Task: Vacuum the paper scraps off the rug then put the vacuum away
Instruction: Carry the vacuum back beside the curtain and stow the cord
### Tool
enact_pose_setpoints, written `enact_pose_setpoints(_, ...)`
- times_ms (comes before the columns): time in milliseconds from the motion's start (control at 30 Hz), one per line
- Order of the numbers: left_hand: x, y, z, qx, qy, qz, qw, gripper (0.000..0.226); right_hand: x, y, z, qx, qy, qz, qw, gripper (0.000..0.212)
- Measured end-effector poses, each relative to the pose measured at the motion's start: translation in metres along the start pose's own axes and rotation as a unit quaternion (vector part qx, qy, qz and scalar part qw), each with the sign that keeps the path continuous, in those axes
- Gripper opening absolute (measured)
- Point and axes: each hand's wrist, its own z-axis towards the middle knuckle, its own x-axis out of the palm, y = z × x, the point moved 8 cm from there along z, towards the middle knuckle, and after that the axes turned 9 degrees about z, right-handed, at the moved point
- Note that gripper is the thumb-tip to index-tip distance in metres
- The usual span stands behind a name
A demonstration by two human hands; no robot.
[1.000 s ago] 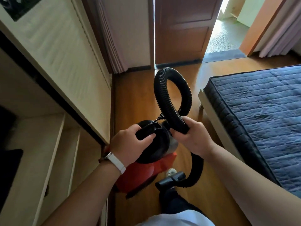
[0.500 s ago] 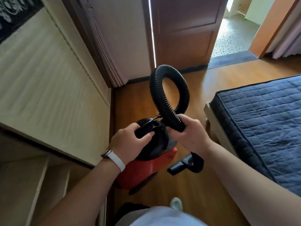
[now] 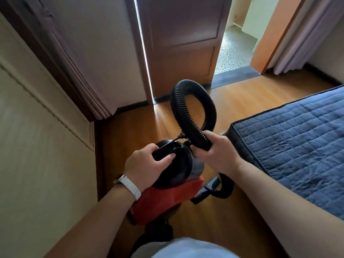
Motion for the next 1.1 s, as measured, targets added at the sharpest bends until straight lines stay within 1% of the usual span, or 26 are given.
enact_pose_setpoints(167,-0.004,0.012,0.107,0.045,0.028,-0.009,0.999,0.035,0.006,-0.003,0.082,0.047,-0.032,-0.037,0.998,0.017)
enact_pose_setpoints(367,-0.017,0.009,0.219,0.099,0.050,0.005,0.994,0.037,0.007,0.001,0.163,0.071,-0.078,-0.058,0.993,0.016)
enact_pose_setpoints(467,-0.023,0.007,0.265,0.104,0.045,0.001,0.994,0.034,0.002,-0.001,0.198,0.075,-0.084,-0.066,0.991,0.012)
enact_pose_setpoints(567,-0.020,-0.001,0.308,0.118,0.039,0.007,0.992,0.037,-0.005,-0.007,0.234,0.077,-0.093,-0.067,0.990,0.012)
enact_pose_setpoints(700,-0.004,-0.017,0.363,0.116,0.045,0.016,0.992,0.040,-0.015,-0.033,0.283,0.086,-0.114,-0.059,0.988,0.012)
enact_pose_setpoints(900,0.031,-0.049,0.459,0.096,0.060,0.019,0.993,0.047,-0.043,-0.085,0.376,0.096,-0.108,-0.042,0.989,0.016)
enact_pose_setpoints(1000,0.047,-0.075,0.503,0.083,0.077,0.029,0.993,0.042,-0.065,-0.109,0.423,0.118,-0.097,-0.023,0.988,0.016)
enact_pose_setpoints(1100,0.057,-0.106,0.546,0.084,0.073,0.044,0.993,0.039,-0.094,-0.125,0.461,0.130,-0.100,-0.011,0.986,0.016)
